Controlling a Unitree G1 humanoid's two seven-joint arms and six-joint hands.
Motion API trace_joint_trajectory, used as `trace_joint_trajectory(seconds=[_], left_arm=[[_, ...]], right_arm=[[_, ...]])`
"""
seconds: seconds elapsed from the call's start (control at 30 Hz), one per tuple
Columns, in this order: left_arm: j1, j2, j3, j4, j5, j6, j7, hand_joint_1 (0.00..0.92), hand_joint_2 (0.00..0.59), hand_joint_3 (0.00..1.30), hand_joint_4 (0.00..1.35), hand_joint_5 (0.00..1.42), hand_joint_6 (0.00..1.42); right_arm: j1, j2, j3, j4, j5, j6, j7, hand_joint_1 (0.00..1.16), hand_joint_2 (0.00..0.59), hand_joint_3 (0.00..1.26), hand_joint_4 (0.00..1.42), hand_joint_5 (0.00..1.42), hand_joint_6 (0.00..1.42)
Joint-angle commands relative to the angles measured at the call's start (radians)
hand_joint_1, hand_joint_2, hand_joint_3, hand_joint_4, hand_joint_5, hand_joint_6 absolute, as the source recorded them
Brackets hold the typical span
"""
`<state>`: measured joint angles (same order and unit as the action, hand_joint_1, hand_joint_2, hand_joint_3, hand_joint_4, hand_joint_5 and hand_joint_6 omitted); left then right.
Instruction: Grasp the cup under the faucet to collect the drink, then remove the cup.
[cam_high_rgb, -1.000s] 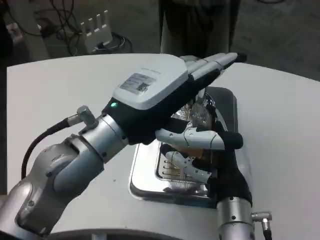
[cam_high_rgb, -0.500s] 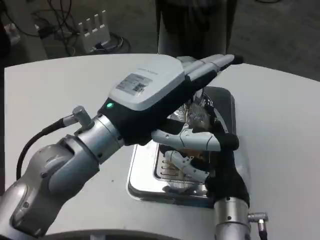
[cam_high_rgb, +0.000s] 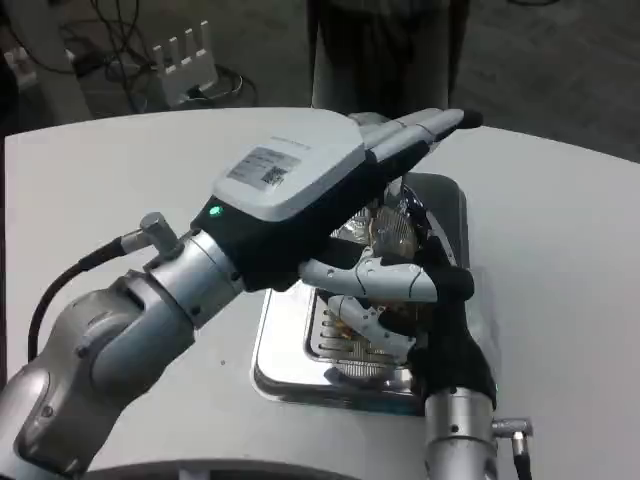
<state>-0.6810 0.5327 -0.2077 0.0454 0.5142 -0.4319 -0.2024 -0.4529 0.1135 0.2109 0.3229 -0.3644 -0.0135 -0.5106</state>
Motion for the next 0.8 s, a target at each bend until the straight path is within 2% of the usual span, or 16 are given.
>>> trace_joint_trajectory(seconds=[0.03, 0.5, 0.8], left_arm=[[0.035, 0.016, -0.01, 0.011, 0.008, 0.008, -0.038, 0.0, 0.097, 0.12, 0.11, 0.22, 0.17], [0.043, 0.034, 0.009, -0.004, 0.0, 0.011, -0.05, 0.0, 0.097, 0.12, 0.12, 0.22, 0.17], [0.043, 0.031, 0.01, -0.004, 0.0, 0.013, -0.055, 0.0, 0.099, 0.12, 0.12, 0.22, 0.17]], right_arm=[[-0.05, 0.076, 0.007, 0.017, 0.002, 0.007, -0.024, 0.85, 0.148, 0.15, 0.18, 0.21, 0.24], [-0.085, 0.086, 0.018, 0.048, 0.008, 0.01, -0.048, 0.85, 0.148, 0.18, 0.23, 0.29, 0.3], [-0.083, 0.091, 0.034, 0.051, -0.002, 0.012, -0.087, 0.85, 0.148, 0.25, 0.36, 0.42, 0.38]])
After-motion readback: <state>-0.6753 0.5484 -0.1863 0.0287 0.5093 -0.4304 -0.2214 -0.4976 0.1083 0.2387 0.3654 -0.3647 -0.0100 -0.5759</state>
